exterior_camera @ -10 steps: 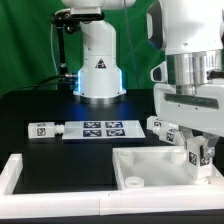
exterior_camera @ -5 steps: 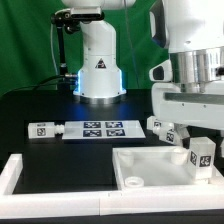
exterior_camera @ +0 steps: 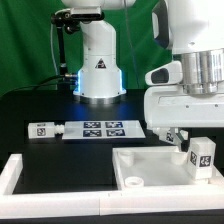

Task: Assemble one leg

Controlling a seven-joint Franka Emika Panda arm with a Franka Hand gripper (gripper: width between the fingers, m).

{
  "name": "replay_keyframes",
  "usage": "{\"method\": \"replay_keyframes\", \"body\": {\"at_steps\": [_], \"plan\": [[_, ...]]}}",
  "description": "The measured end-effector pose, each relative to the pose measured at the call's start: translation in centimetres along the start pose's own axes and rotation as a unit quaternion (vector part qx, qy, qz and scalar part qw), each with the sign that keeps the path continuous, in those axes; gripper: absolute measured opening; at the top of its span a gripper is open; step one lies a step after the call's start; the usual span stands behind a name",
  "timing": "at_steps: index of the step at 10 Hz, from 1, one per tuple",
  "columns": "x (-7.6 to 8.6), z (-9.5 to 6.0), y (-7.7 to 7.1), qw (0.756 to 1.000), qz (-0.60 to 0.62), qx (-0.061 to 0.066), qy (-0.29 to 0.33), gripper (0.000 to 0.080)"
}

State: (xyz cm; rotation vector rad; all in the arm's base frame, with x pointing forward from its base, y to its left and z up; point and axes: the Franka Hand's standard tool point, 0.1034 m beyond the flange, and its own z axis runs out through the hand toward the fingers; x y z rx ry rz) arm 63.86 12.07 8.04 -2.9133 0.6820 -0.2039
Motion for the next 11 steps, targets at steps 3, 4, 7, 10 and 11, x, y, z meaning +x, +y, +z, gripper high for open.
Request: {"method": "replay_keyframes", "body": {"at_steps": [3, 4, 7, 10, 11], "plan": [[0.45, -0.06, 0.11, 0.964, -0.262, -0.033, -0.021, 0.0649], [0.47, 0.09, 0.06, 0.964, -0.262, -0.031, -0.013, 0.0649], [0.45, 0.13, 0.07, 0.974, -0.226, -0.03, -0.013, 0.0451], [0.5, 0.12, 0.44, 0.998, -0.056, -0.036, -0.005, 0.0292], [0.29, 0.22, 0.54, 0.999, 0.025, -0.039, 0.003, 0.0292]]}}
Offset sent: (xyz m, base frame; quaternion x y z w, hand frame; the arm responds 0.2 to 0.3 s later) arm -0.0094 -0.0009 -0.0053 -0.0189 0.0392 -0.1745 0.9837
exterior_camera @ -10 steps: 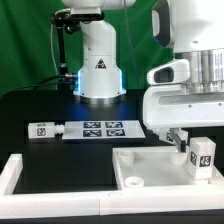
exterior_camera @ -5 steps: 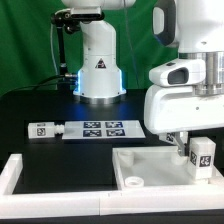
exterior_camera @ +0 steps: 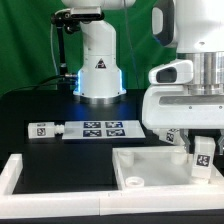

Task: Assemble one leg

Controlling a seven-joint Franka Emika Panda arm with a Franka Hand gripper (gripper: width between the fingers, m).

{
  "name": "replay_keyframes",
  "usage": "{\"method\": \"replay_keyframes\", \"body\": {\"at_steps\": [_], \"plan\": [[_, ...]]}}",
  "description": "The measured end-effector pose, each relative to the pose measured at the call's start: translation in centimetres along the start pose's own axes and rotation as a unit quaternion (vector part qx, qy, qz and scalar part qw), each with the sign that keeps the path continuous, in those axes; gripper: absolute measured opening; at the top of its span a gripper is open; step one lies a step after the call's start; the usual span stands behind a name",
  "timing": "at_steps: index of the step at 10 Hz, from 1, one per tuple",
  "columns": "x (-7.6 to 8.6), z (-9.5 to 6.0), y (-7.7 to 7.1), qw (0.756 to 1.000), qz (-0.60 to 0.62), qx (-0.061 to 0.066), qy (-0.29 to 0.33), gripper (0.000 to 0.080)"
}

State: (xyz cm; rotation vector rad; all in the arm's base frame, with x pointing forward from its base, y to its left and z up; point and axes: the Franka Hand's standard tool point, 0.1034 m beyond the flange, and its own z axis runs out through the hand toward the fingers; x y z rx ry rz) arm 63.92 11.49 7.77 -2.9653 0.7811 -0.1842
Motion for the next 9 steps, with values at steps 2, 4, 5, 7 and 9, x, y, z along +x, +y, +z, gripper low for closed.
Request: {"method": "replay_keyframes", "body": {"at_steps": [2, 4, 5, 7, 9], "plan": [[-0.28, 0.1, -0.03, 0.984, 0.179, 0.002, -0.003, 0.0292], [-0.1, 0.14, 0.14, 0.948, 0.317, 0.019, -0.02, 0.0292], [0.13, 0.21, 0.46, 0.932, 0.36, 0.031, -0.026, 0.0292], [0.08, 0.23, 0.42, 0.936, 0.351, 0.031, -0.026, 0.0292], [0.04, 0.29, 0.41, 0.943, 0.331, 0.03, -0.025, 0.0532]]}}
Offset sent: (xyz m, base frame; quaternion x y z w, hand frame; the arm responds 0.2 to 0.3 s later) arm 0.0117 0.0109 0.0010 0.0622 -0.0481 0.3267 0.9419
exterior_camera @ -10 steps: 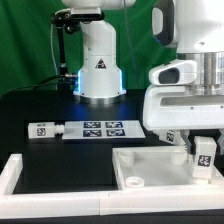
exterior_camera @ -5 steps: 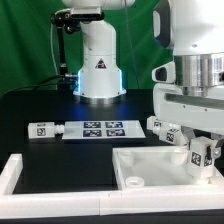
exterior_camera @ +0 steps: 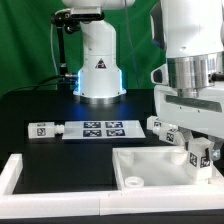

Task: Assemble one leg

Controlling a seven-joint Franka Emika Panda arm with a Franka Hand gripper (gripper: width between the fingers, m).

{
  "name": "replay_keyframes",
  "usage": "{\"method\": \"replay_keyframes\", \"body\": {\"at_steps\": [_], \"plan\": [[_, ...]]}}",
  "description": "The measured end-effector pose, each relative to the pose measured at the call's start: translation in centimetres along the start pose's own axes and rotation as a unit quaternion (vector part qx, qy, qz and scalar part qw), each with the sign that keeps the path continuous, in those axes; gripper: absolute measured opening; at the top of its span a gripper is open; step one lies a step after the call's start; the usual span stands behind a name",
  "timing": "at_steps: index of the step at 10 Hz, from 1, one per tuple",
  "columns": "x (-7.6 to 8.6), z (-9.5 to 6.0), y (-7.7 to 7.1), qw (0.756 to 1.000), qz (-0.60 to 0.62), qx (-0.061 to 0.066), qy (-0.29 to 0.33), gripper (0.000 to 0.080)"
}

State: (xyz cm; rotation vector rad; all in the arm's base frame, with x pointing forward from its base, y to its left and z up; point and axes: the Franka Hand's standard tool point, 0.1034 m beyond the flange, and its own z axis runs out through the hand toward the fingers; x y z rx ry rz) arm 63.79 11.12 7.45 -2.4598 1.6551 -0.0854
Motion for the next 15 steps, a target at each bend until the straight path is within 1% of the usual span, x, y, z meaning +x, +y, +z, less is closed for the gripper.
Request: {"method": "replay_keyframes", "body": {"at_steps": [1, 2, 3, 4, 6, 7, 9, 10, 11, 12, 13, 14, 15], "plan": [[0.1, 0.0, 0.0, 0.992, -0.129, -0.002, 0.002, 0.0532], [0.4, 0.0, 0.1, 0.976, -0.216, -0.003, -0.001, 0.0625], [0.3, 0.1, 0.2, 0.963, -0.269, -0.003, -0.003, 0.0642], [0.2, 0.2, 0.3, 0.958, -0.288, -0.001, 0.0, 0.0642], [0.4, 0.2, 0.4, 0.936, -0.351, -0.002, 0.001, 0.0649], [0.4, 0.2, 0.3, 0.911, -0.411, -0.006, 0.004, 0.0649], [0.1, -0.3, -0.1, 0.834, -0.551, -0.019, 0.008, 0.0649], [0.2, -1.0, -1.1, 0.819, -0.573, -0.018, 0.008, 0.0649], [0.3, -0.8, -1.0, 0.83, -0.558, -0.016, 0.011, 0.0649], [0.3, -0.8, -1.0, 0.833, -0.553, -0.017, 0.011, 0.0541], [0.3, -0.8, -1.0, 0.833, -0.553, -0.017, 0.011, 0.0406], [0.4, -0.8, -0.9, 0.843, -0.537, -0.017, 0.012, 0.0406], [0.5, -0.8, -0.9, 0.862, -0.506, -0.017, 0.012, 0.0285]]}}
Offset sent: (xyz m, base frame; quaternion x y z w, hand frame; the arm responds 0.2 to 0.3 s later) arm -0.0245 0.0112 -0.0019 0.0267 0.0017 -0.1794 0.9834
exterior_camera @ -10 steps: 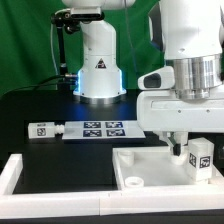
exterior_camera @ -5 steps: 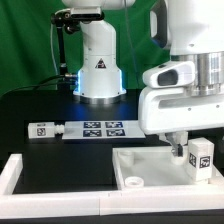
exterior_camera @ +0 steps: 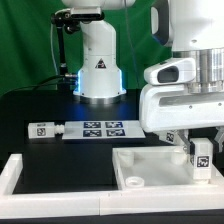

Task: Assemble one leg

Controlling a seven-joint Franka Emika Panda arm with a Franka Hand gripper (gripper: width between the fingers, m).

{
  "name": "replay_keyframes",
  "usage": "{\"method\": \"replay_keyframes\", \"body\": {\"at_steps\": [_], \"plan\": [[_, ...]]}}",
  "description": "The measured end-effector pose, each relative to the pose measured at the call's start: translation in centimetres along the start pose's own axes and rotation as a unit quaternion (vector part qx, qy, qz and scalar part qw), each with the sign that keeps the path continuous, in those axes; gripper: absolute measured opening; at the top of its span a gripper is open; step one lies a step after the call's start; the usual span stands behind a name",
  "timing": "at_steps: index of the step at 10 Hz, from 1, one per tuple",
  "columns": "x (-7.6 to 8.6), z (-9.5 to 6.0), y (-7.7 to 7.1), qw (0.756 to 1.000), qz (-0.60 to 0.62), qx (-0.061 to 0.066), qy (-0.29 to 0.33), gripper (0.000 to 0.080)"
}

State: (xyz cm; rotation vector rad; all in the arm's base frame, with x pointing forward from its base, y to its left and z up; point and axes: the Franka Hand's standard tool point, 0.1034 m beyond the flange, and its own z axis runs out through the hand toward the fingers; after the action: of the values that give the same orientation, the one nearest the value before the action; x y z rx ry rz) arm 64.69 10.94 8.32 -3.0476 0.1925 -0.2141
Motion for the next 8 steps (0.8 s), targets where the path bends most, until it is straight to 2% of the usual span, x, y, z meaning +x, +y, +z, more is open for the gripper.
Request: {"method": "replay_keyframes", "body": {"at_steps": [2, 4, 5, 6, 7, 8], "plan": [[0.01, 0.02, 0.18, 0.996, 0.084, -0.002, 0.0, 0.0285], [-0.31, -0.01, 0.4, 0.967, 0.254, -0.014, 0.01, 0.0285], [-0.52, -0.03, 0.45, 0.934, 0.357, -0.02, 0.01, 0.0285], [-0.59, 0.02, 0.5, 0.89, 0.454, -0.024, 0.008, 0.0285], [-0.55, 0.03, 0.86, 0.843, 0.537, -0.021, 0.008, 0.0285], [-0.64, 0.02, 1.05, 0.818, 0.576, -0.015, 0.005, 0.0285]]}}
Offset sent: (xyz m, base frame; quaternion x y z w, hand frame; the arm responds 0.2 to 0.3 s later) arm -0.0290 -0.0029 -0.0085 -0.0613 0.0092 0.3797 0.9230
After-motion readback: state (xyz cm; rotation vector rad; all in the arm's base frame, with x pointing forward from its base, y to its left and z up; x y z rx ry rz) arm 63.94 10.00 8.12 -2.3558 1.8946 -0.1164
